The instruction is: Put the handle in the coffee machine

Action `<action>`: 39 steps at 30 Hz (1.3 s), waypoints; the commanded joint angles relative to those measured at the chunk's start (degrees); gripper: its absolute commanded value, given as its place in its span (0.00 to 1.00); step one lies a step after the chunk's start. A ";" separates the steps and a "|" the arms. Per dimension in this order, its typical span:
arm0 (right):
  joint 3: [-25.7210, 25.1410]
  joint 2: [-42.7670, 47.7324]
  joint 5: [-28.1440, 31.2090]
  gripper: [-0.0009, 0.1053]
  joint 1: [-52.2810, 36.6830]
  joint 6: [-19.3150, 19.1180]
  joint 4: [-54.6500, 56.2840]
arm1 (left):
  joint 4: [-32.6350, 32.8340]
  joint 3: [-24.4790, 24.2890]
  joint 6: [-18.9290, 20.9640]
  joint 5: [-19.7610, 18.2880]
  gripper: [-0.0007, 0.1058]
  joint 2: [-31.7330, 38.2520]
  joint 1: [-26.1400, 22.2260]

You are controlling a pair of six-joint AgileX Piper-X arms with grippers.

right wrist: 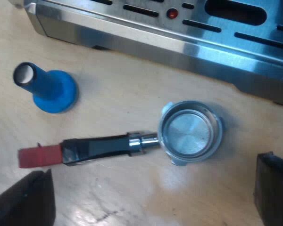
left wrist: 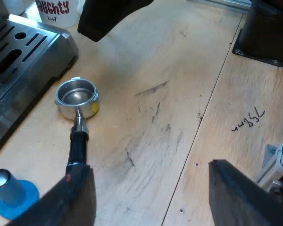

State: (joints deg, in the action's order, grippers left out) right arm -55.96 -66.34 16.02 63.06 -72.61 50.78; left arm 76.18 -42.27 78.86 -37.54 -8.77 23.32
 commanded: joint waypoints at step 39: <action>-0.54 -22.48 -11.15 0.82 -13.31 -16.29 -7.23 | -1.09 1.32 0.82 6.01 0.68 0.31 -0.06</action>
State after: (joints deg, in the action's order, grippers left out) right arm -55.96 -88.87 5.09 50.38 -87.88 43.56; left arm 75.65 -40.93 78.99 -31.98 -8.77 23.32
